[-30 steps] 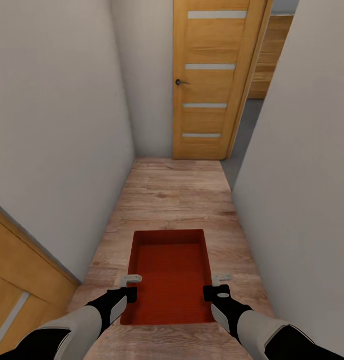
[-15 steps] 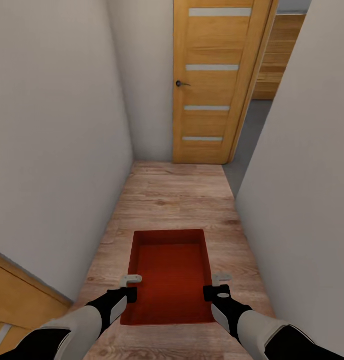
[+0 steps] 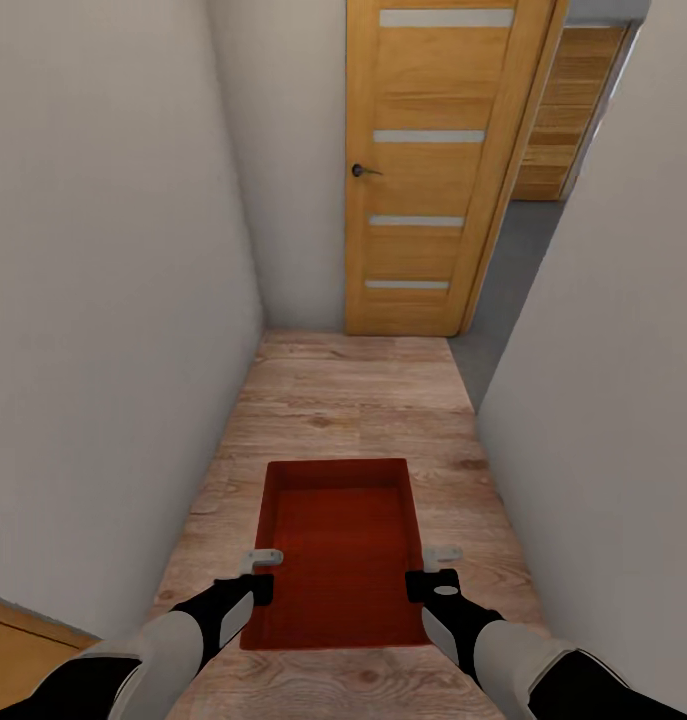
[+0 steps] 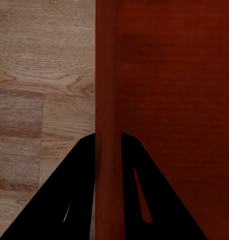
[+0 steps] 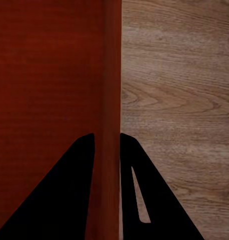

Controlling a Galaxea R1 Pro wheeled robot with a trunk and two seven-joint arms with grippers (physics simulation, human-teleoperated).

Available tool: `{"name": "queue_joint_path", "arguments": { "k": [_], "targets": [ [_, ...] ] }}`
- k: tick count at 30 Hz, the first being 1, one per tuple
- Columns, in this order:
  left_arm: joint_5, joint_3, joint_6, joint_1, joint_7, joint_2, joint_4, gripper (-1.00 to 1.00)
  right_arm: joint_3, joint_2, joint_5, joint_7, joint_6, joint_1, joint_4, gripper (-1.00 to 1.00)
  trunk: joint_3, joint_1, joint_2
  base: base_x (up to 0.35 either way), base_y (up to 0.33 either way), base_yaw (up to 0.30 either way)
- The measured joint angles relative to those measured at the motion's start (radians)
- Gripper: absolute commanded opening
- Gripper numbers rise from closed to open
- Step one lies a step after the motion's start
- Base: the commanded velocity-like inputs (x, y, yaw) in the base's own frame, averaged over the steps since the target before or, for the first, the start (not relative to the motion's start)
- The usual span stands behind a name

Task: Move the two storage containers from the living room to the garage. In the garage, place one container on the floor and stack the other container on top of it (either order is fine).

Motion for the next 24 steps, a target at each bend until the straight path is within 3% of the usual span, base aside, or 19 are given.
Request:
{"name": "queue_joint_path", "arguments": {
  "k": [24],
  "targets": [
    [0.000,-0.001,0.001,0.000,0.000,0.000,0.000,-1.00,-0.001,0.000,0.000,0.000,0.000,0.000,0.001,-1.00,0.000,0.000,0.000,0.322,0.000,0.000]
  ]
}}
